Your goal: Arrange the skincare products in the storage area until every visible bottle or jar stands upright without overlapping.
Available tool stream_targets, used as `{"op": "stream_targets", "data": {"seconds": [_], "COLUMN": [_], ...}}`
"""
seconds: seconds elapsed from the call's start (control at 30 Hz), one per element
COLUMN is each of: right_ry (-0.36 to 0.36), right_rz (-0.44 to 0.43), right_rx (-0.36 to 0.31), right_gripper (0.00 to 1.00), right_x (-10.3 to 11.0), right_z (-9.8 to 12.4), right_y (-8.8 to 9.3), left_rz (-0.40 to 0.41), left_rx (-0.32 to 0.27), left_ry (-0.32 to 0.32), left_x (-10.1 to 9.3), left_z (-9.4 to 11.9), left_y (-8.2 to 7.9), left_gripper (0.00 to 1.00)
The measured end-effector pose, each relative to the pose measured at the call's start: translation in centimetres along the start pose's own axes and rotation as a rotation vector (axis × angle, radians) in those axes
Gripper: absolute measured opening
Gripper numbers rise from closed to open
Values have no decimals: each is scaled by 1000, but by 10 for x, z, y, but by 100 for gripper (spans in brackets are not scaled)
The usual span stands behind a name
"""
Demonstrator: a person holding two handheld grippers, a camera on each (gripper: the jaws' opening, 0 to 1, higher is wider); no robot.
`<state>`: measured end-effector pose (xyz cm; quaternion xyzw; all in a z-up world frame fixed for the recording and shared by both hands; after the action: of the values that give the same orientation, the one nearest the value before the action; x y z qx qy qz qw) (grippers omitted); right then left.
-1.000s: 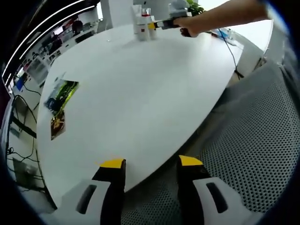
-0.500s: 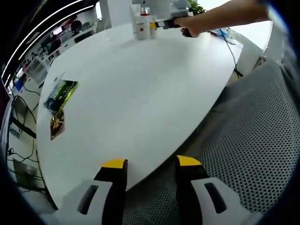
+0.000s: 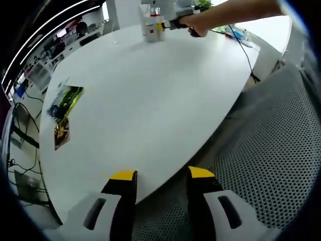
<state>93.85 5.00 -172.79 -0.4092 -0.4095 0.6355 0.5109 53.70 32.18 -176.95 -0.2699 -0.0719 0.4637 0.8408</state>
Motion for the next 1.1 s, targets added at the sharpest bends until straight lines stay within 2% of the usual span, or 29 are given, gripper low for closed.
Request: {"op": "stream_targets", "data": {"seconds": [0.5, 0.6, 0.7, 0.83, 1.0, 1.1], "right_ry": [27, 22, 20, 14, 0, -71], "right_rz": [-22, -25, -28, -41, -95, -105], "right_rx": [15, 58, 70, 79, 109, 137], "right_gripper": [14, 14, 17, 24, 35, 40], "right_x": [1, 0, -3, -7, -7, 4], "right_z": [-2, 0, 6, 21, 55, 90], "right_y": [-2, 2, 5, 7, 9, 9], "left_rz": [-1, 0, 0, -5, -17, -31], "left_rx": [-1, 2, 0, -11, -30, -47], "left_ry": [-2, -3, -3, -11, -20, -25], "left_x": [0, 0, 0, 1, 2, 2], "left_z": [0, 0, 0, 2, 3, 5], "left_y": [0, 0, 0, -2, -5, -9], "left_gripper": [34, 35, 35, 36, 38, 40]}}
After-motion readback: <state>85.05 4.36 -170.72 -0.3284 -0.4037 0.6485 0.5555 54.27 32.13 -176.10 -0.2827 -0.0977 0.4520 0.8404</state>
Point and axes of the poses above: the point that each gripper's makers call its tool centre point, and the gripper's own axes: z roughly backward along the fingers, x roughly to its left, y roughly out of its underside, the point moved 5 cm from there along z, roughly backward along the fingers, and after that the axes turned 10 degrees about y, right-handed, at the moved point
